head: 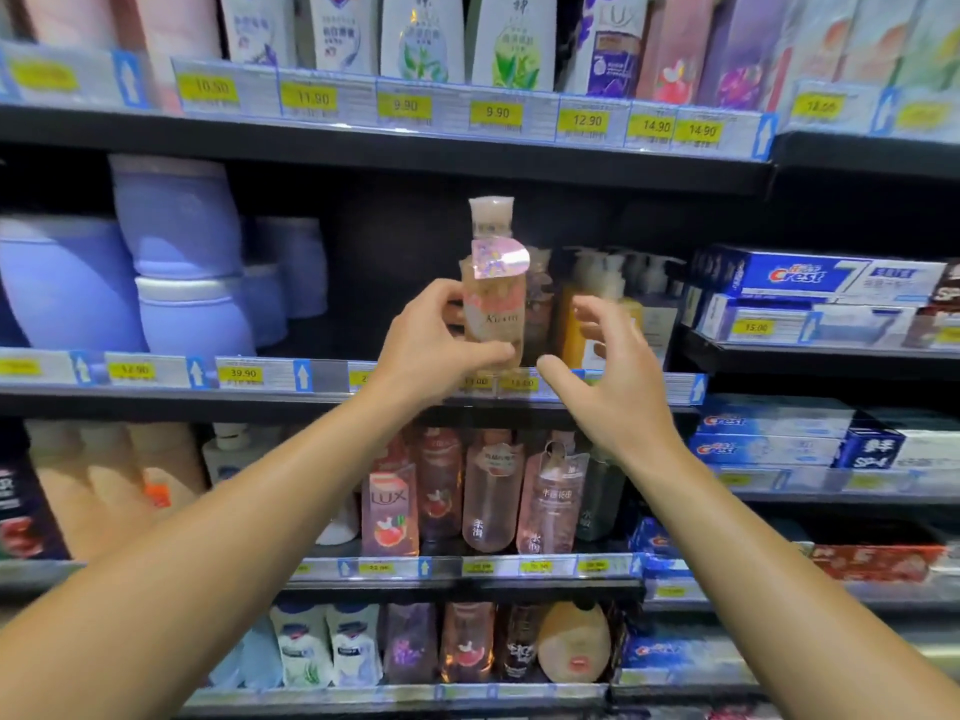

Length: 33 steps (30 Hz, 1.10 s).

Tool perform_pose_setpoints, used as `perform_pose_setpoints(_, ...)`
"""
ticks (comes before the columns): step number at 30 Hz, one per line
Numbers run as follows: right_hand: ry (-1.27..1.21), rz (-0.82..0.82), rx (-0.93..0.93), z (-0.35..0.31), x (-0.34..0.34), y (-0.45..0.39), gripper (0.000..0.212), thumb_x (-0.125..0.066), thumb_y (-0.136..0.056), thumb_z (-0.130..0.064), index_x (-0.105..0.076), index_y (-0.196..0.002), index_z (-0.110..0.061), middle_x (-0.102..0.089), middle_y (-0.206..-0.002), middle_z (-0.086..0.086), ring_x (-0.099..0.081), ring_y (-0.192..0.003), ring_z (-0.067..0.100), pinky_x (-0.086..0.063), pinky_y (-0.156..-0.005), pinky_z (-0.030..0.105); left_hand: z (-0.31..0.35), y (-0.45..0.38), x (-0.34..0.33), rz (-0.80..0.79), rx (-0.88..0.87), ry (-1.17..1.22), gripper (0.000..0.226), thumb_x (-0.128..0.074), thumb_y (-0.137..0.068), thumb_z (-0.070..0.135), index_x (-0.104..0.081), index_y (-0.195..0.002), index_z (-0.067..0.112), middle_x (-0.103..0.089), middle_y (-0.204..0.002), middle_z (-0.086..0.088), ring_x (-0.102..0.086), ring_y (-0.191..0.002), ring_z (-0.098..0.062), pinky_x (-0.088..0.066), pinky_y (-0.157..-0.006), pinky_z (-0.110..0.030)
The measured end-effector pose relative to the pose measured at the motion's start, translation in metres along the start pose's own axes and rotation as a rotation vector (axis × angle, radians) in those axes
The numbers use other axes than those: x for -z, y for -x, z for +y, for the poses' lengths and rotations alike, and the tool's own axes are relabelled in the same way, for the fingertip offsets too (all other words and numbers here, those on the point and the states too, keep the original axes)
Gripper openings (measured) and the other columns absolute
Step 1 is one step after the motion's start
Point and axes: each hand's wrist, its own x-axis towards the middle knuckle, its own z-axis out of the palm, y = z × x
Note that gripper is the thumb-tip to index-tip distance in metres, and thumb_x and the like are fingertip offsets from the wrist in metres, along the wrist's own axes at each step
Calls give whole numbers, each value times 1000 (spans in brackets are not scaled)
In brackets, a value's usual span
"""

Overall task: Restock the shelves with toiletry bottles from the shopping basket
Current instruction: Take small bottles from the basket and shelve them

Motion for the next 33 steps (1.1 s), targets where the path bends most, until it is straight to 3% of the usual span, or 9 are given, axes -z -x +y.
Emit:
perform_pose_setpoints(3,263,23,-20,38,11,17,57,-68,-85,-33,-46,-136,-19,-49,-134,-4,-44,-126,14,-37,-100,28,6,-20,-7,-7,41,-24,63,-79,-45,46,-57,-102,32,-67,-97,15,-64,-86,4,-54,-74,-23)
perform_pose_setpoints(6,462,-21,3,64,12,27,60,-69,-85,-33,-45,-137,-15,-46,-139,2,-37,-133,21,-35,-110,38,8,-37,-18,-27,62,-81,66,-85,-51,35,-54,-108,28,-64,-98,15,-61,-87,3,-46,-66,-16)
perform_pose_setpoints(10,618,-99,1,78,1,36,70,-66,-87,-40,-38,-146,-15,-33,-152,2,-20,-144,22,-20,-119,41,4,-52,-35,-89,107,-163,67,-89,-49,32,-51,-103,28,-63,-96,12,-61,-86,-2,-46,-63,-19)
perform_pose_setpoints(15,644,-63,11,82,-3,35,72,-69,-84,-38,-38,-145,-15,-35,-149,3,-23,-142,24,-23,-118,42,-12,-58,-48,-186,174,-328,64,-90,-56,40,-50,-104,25,-61,-96,9,-58,-86,-7,-41,-61,-20)
perform_pose_setpoints(21,636,-37,1,84,-5,34,71,-69,-84,-36,-38,-144,-16,-36,-147,3,-23,-139,23,-27,-116,42,-20,-63,-48,-305,201,-437,62,-85,-65,48,-51,-110,23,-63,-106,5,-60,-94,-13,-46,-73,-28)
perform_pose_setpoints(29,603,-11,-4,87,-8,33,70,-70,-83,-35,-40,-143,-17,-38,-145,1,-23,-138,22,-28,-114,42,-15,-66,-44,-386,263,-366,65,-87,-67,31,-52,-120,19,-65,-112,-1,-62,-103,-21,-51,-96,-42)
perform_pose_setpoints(33,601,0,-1,89,-10,33,70,-70,-82,-34,-39,-143,-18,-37,-145,1,-22,-138,22,-29,-113,43,-11,-64,-44,-432,257,-320,66,-85,-69,25,-49,-124,20,-64,-114,-1,-62,-105,-20,-49,-99,-43)
